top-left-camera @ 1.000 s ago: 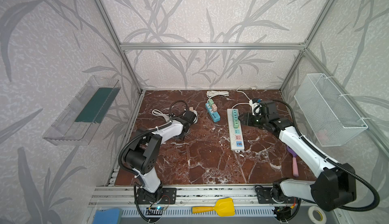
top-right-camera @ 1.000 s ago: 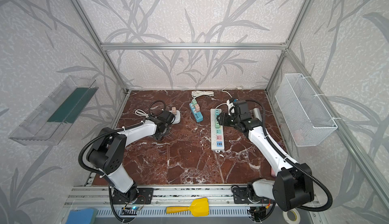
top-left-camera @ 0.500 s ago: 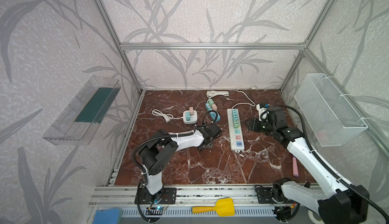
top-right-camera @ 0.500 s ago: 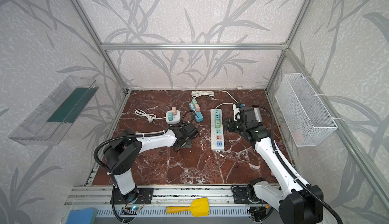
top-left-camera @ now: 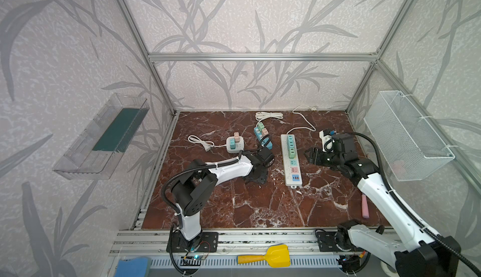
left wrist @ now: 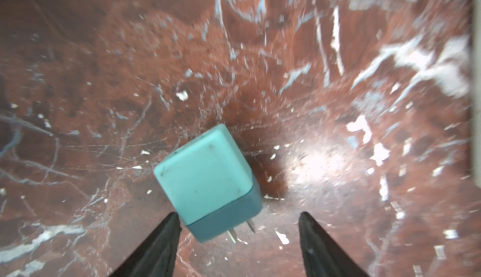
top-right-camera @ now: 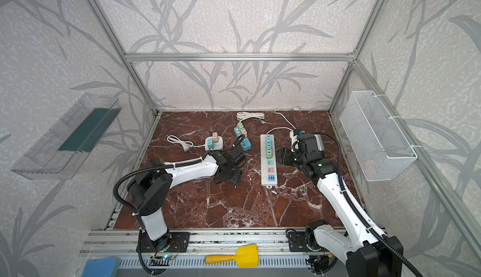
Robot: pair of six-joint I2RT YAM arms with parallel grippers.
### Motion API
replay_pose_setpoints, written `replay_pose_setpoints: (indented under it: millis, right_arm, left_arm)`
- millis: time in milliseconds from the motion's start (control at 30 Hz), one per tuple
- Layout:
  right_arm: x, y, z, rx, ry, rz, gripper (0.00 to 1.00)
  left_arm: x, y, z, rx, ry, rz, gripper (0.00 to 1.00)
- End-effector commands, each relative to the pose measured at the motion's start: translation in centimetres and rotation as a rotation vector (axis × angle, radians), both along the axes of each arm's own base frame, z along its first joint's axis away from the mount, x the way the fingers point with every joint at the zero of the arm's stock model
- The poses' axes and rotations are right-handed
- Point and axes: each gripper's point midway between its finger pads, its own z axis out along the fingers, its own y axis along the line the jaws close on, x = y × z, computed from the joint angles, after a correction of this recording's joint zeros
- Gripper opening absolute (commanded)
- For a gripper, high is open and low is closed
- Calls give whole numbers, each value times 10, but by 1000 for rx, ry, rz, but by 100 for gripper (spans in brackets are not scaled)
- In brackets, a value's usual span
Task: Insert the plug
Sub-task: 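Carry the teal adapter toward the power strip with left gripper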
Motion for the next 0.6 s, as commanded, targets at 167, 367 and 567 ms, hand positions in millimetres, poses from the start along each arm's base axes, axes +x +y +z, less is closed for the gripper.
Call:
replay_pose_setpoints:
  millis: [167,367,567]
  right_arm:
    - [1,4,2,7,-17,47,71]
    - [2,5,0,23,-26,60,73]
    - [0,7,0,36,-27,74,73]
  left_arm:
    - [1,32,-8,176,37,173,67]
    - [4,30,-13,154,40,314,66]
    - [10,33,-13,154,11,333,60]
